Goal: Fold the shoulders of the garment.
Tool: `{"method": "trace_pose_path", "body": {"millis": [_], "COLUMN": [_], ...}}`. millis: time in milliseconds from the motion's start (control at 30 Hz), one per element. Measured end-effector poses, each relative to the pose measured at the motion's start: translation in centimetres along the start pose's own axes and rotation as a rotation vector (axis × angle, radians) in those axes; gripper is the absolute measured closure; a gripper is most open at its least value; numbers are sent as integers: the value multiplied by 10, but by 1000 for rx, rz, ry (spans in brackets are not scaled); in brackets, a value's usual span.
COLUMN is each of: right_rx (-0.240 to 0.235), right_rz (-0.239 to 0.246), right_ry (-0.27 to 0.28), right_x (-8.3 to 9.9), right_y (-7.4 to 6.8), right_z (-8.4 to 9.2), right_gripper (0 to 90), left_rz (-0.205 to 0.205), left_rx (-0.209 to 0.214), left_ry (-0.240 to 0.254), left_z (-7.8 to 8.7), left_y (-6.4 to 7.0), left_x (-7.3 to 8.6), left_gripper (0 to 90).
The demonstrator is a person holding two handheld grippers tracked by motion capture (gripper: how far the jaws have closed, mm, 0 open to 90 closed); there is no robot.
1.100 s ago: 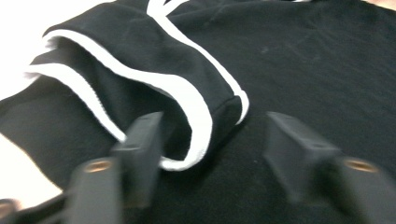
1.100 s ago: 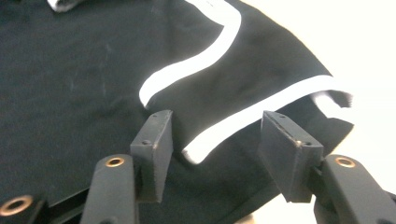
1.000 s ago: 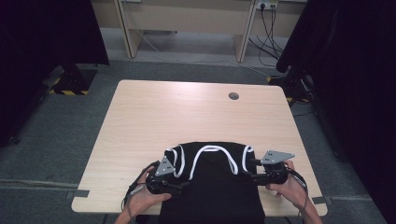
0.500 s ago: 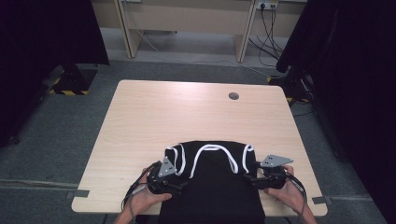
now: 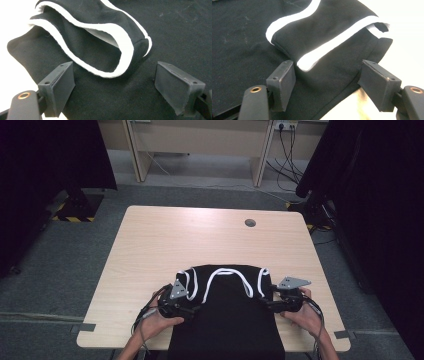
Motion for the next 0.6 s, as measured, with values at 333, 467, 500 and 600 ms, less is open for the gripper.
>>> {"method": "trace_pose_path", "body": {"millis": [333,467,500,600], "right_rx": [11,24,27,37], "right_rz": [-10,-21,-27,-35], "right_ry": [2,4,5,5], "right_x": [-5,-10,-11,-14], "right_y": [10,16,17,21], "right_z": [-5,-9,-10,-13], "right_gripper": [298,298,298,298], "left_rz": [-4,1,2,3], "left_rx": [5,-3,-3,-2], "left_ry": [-6,-11,-12,-12], "left_z": [-8,-13,-14,-16], "left_y": [-7,-10,-11,-13], "left_x": [-6,-10,-11,-13], "left_gripper": [119,101,97,93]}}
Point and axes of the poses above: each handheld gripper's, and its own axes: z roughly backward along the jaws, x roughly out of its underside, y roughly to its right, the point moved 5 cm from there along -z, roughly forward along the jaws, and after that the axes turned 3 degrees about -z, right-handed, at the moved point
